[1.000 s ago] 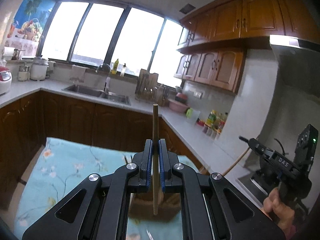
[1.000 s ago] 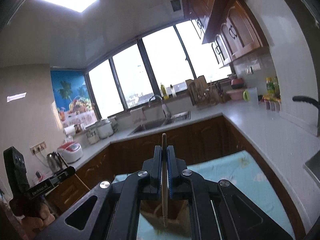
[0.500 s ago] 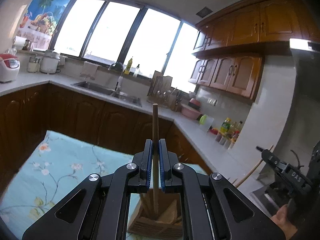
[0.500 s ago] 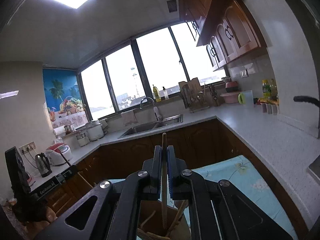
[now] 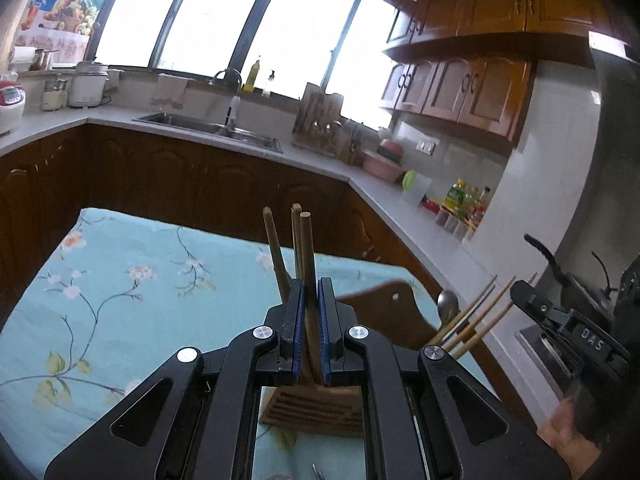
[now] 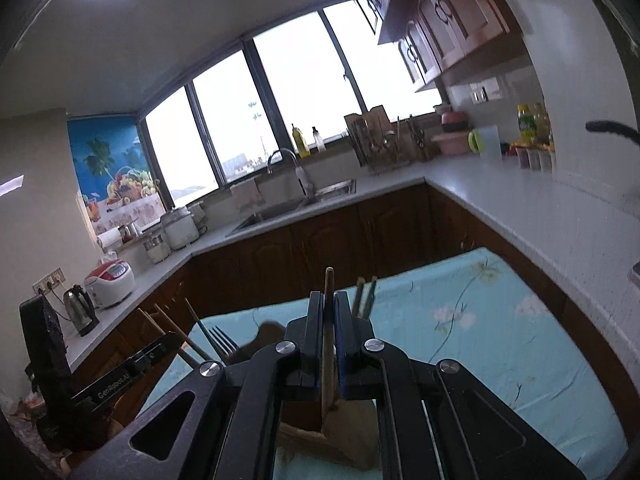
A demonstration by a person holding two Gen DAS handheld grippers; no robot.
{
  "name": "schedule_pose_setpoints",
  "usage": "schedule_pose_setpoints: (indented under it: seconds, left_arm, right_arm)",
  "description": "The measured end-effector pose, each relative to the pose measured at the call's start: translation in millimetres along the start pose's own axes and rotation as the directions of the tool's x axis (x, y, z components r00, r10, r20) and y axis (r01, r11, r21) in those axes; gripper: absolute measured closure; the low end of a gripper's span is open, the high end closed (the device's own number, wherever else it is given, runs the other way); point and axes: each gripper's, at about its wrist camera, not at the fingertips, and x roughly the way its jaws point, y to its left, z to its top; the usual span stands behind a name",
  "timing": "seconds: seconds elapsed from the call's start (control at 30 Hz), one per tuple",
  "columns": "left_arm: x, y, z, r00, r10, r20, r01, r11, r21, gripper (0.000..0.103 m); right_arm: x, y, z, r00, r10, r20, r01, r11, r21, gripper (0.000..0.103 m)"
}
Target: Organize utensils
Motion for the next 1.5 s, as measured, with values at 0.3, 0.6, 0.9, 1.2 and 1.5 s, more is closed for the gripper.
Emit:
schedule_pose_setpoints:
  seconds: [0.3, 0.6, 0.9, 1.2, 1.5]
  left_arm:
    - [1, -3, 2, 1.0, 0.002, -0.011, -0.002, 1.0, 0.008, 0.097]
    - [1, -2, 6, 1.0, -0.002, -0.026, 0.003, 1.0, 0.01, 0.097]
    - [-10, -1, -2, 0.999, 0.02, -0.034, -0.02, 1.0, 0.002, 0.07]
    - [-40, 17, -34, 0.996, 0.072, -0.046, -0.074, 0.996, -0.051, 0.043]
    - [-77, 35, -84, 0.987, 0.123, -0.103, -0.133, 0.986, -0.1, 0.024]
  right_arm:
    - [3, -6, -1, 1.0, 0.0, -0.022, 0.0, 1.0, 0.01, 0.097]
    - [5, -7, -2, 0.999, 0.002, -0.037, -0.001, 1.0, 0.014, 0.092]
    - [-7, -9, -4, 1.0, 0.013, -0.016, -0.013, 0.999, 0.037, 0.056]
    - [-33, -12, -27, 0.999, 0.036, -0.007, -0.036, 0.999, 0.04, 0.024]
    - [-52, -14, -87, 0.992, 0.053, -0.118, -0.05, 0.998, 0.027, 0.021]
